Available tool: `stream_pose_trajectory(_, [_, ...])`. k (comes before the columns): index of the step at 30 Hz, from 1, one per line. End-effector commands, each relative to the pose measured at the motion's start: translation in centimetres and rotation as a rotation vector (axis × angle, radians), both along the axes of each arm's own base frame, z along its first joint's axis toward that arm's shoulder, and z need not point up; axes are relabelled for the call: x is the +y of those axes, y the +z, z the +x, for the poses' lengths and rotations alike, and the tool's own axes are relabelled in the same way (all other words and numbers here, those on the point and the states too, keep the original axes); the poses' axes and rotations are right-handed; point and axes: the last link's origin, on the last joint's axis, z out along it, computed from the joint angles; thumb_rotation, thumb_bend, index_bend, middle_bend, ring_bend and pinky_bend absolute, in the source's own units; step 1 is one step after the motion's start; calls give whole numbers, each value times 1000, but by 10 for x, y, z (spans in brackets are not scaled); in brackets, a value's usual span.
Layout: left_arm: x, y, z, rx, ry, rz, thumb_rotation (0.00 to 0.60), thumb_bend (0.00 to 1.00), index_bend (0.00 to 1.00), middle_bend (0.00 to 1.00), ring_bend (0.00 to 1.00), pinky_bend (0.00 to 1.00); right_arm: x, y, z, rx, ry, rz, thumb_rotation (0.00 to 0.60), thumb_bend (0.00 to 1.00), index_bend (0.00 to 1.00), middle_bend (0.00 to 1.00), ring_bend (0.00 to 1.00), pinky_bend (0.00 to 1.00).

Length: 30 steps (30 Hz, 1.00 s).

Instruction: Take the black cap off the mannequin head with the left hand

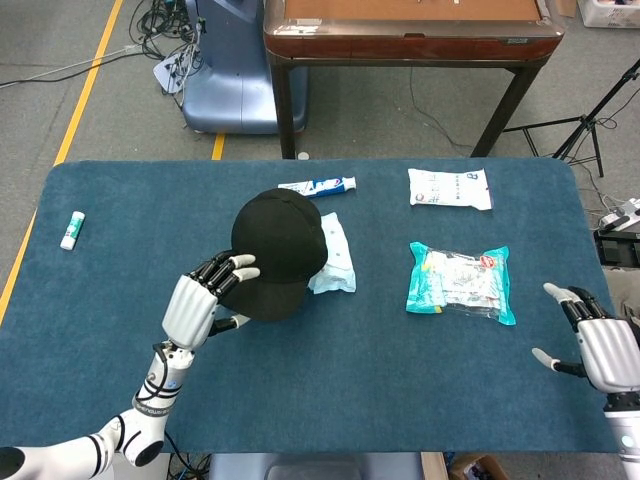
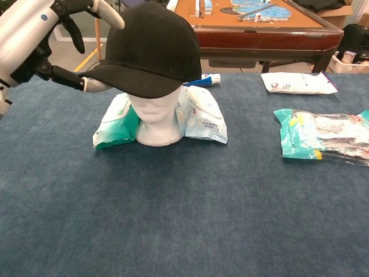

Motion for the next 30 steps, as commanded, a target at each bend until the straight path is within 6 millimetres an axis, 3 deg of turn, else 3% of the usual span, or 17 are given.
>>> stream_pose_trajectory(1, [1,-1,1,-10,-22,-15,600,0,391,295,222,462,-2,-1,-1,2,-6,6,600,0,165,240,152,416])
stream_pose_trajectory(9, [2,-3,-2,-16,-27,-30,600,0,425,286,217,441,-1,0,-1,-2,-3,4,600,0,165,241,152,416])
stream_pose_trajectory(20, [2,-6,-3,55,-30,-55,600,0,435,205,154,340,5,5,3,-11,25,-17,600,0,165,242,152,416])
stream_pose_trajectory(30, [2,-6,-2,47,-31,-50,600,1,443,197,149,333,11,8,4,-27,57,-44,600,0,182,251,152,416])
